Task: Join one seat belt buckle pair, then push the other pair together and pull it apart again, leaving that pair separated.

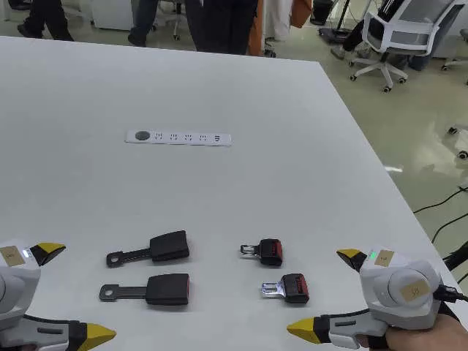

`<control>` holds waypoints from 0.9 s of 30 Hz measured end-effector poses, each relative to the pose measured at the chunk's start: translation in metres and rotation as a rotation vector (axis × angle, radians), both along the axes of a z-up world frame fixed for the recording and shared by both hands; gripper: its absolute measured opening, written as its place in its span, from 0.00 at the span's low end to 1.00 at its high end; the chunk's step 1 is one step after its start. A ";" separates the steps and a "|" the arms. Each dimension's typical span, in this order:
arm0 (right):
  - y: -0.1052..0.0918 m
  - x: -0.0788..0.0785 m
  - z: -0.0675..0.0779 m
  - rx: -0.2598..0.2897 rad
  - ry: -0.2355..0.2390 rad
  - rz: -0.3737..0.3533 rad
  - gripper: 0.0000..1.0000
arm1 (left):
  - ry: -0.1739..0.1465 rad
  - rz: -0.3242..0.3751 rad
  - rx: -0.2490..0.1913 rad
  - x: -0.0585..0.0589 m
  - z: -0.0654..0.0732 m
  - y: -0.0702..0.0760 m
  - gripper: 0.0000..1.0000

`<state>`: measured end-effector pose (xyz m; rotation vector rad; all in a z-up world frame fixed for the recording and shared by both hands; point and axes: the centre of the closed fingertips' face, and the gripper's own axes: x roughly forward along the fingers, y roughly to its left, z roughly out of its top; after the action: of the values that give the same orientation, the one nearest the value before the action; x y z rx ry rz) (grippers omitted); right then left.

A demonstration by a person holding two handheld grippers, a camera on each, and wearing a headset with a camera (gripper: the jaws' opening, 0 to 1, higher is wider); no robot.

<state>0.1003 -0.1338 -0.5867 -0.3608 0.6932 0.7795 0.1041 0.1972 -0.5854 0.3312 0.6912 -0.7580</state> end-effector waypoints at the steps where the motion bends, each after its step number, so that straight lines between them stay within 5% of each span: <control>1: 0.001 -0.001 -0.001 -0.001 0.003 0.002 1.00 | 0.000 -0.003 0.001 0.000 0.000 0.000 1.00; 27: 0.003 -0.006 -0.003 -0.019 0.015 0.019 1.00 | 0.017 -0.008 -0.002 -0.008 -0.002 0.000 0.99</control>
<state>0.0945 -0.1312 -0.5898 -0.3794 0.7124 0.7946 0.0966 0.1969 -0.5878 0.3266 0.7052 -0.7692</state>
